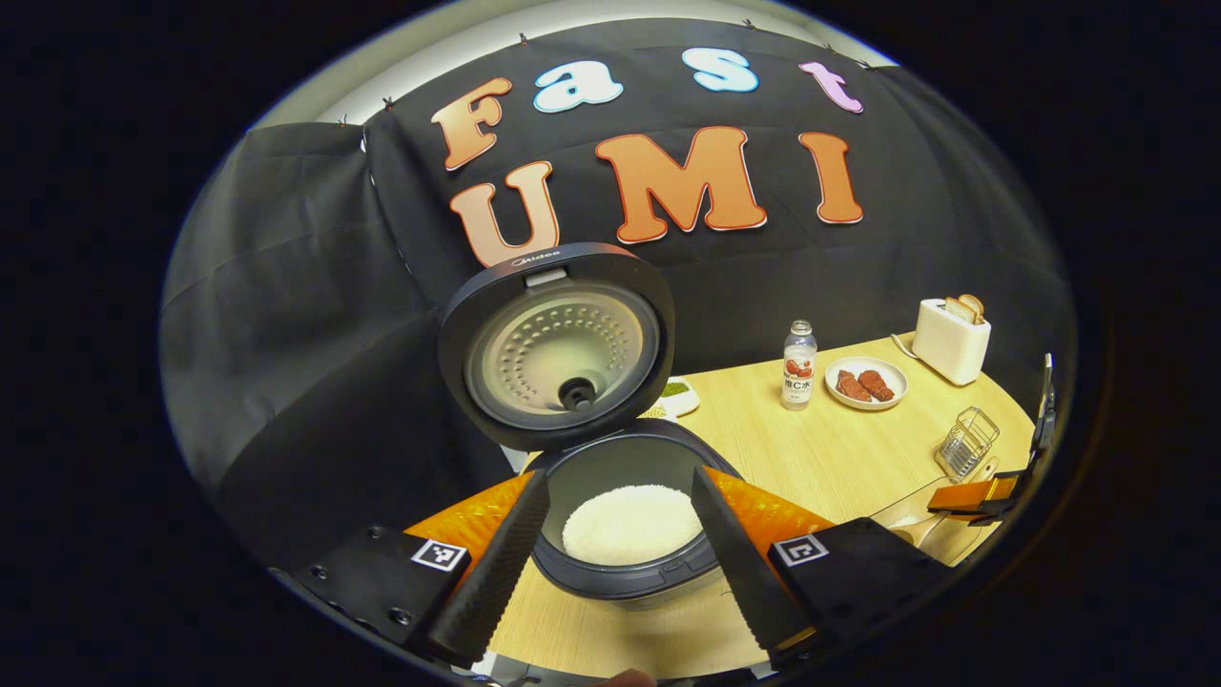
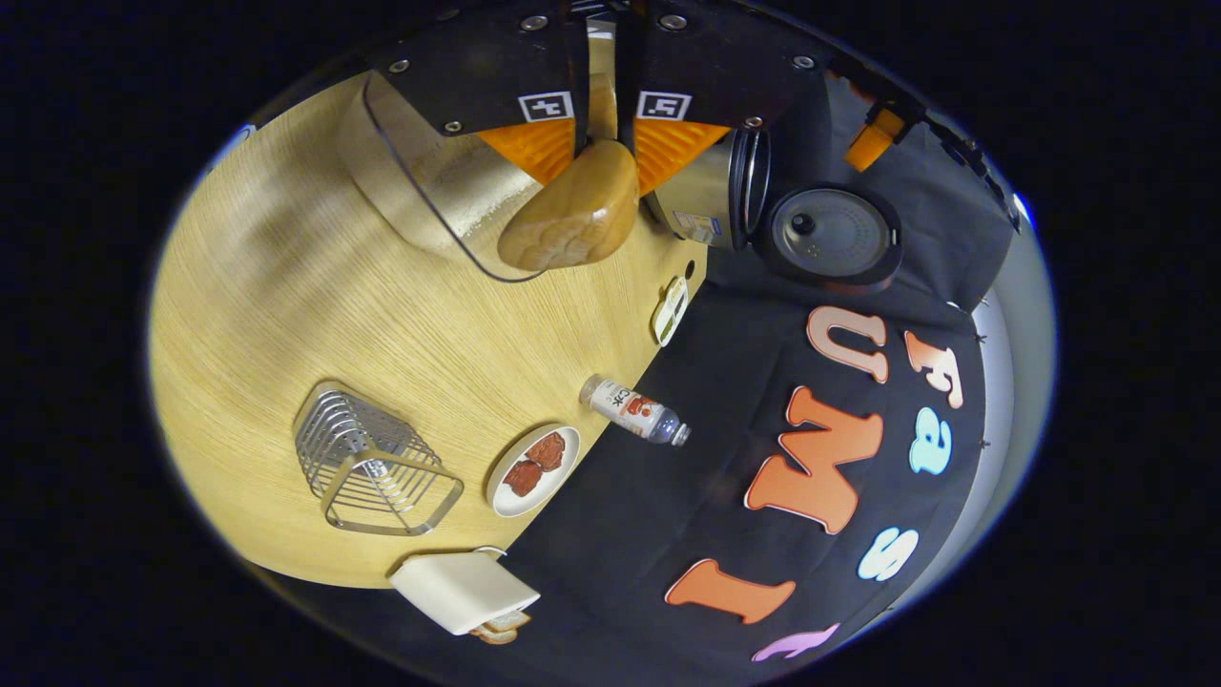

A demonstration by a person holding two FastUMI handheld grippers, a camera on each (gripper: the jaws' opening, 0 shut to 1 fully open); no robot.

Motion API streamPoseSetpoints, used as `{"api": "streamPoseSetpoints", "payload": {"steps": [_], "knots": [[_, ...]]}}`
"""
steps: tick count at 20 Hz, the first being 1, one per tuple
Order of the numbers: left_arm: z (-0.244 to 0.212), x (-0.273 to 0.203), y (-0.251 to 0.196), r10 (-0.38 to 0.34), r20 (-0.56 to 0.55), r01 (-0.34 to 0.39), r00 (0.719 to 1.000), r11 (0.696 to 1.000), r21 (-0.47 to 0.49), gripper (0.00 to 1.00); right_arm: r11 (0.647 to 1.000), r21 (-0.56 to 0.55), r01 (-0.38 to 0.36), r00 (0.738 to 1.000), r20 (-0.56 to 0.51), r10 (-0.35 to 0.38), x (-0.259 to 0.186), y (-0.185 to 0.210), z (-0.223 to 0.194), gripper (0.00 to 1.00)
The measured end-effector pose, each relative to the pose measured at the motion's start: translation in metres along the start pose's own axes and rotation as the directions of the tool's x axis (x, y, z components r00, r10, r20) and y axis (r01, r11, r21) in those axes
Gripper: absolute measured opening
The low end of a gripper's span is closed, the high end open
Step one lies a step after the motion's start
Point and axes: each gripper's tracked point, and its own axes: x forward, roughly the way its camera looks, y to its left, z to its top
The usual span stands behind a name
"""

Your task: Close the left gripper, press the button to open the rice cooker; take a wooden spoon from the chopstick holder with the right hand, scoop a spoonful of rice and pour it into the rice cooker, then put the wooden spoon back into the chopstick holder.

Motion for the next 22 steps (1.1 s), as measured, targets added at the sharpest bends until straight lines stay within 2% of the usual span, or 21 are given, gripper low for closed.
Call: {"api": "streamPoseSetpoints", "payload": {"steps": [3,4,8,10,11,12,13,15,16,17,18,21,22], "knots": [[0.004,0.0,-0.004,0.007,0.009,-0.007,1.0,1.0,-0.005,0.94,0.992,0.111,-0.058,0.998,0.013,0.057,-0.011,0.008,0.019,0.1],[0.006,0.0,-0.005,0.014,0.011,-0.014,1.0,1.0,-0.009,1.0,0.985,0.15,-0.079,0.997,0.024,0.076,-0.016,0.011,0.027,0.1],[0.013,-0.004,-0.006,0.038,0.032,-0.037,0.999,0.998,-0.049,1.0,0.948,0.276,-0.161,0.987,0.029,0.16,-0.026,0.038,0.052,0.1],[0.017,-0.008,-0.002,0.066,0.052,-0.062,0.996,0.996,-0.068,1.0,0.911,0.354,-0.211,0.976,0.021,0.218,-0.025,0.059,0.061,0.1],[0.018,-0.01,0.001,0.079,0.061,-0.074,0.995,0.994,-0.078,0.94,0.89,0.391,-0.232,0.969,0.017,0.245,-0.023,0.071,0.066,0.1],[0.019,-0.013,0.004,0.096,0.07,-0.09,0.993,0.992,-0.09,0.94,0.875,0.415,-0.251,0.962,0.01,0.271,-0.021,0.082,0.068,0.1],[0.02,-0.017,0.009,0.112,0.082,-0.103,0.99,0.989,-0.104,1.0,0.862,0.432,-0.264,0.956,0.002,0.292,-0.018,0.095,0.07,0.1],[0.021,-0.027,0.022,0.152,0.108,-0.137,0.982,0.981,-0.138,1.0,0.84,0.458,-0.292,0.939,-0.029,0.342,-0.012,0.123,0.068,0.1],[0.02,-0.032,0.028,0.173,0.115,-0.155,0.978,0.976,-0.152,0.94,0.831,0.465,-0.306,0.928,-0.052,0.37,-0.009,0.139,0.065,0.1],[0.017,-0.039,0.035,0.195,0.119,-0.175,0.974,0.971,-0.16,1.0,0.825,0.467,-0.319,0.917,-0.07,0.394,-0.005,0.155,0.062,0.1],[0.016,-0.045,0.042,0.214,0.128,-0.192,0.968,0.968,-0.164,0.94,0.822,0.465,-0.329,0.905,-0.092,0.414,0.0,0.17,0.06,0.1],[0.01,-0.067,0.07,0.303,0.148,-0.279,0.941,0.946,-0.164,0.94,0.843,0.415,-0.344,0.887,-0.153,0.437,0.018,0.214,0.044,0.1],[0.005,-0.072,0.079,0.329,0.144,-0.305,0.933,0.938,-0.165,1.0,0.849,0.397,-0.348,0.881,-0.172,0.441,0.023,0.227,0.038,0.1]]}}
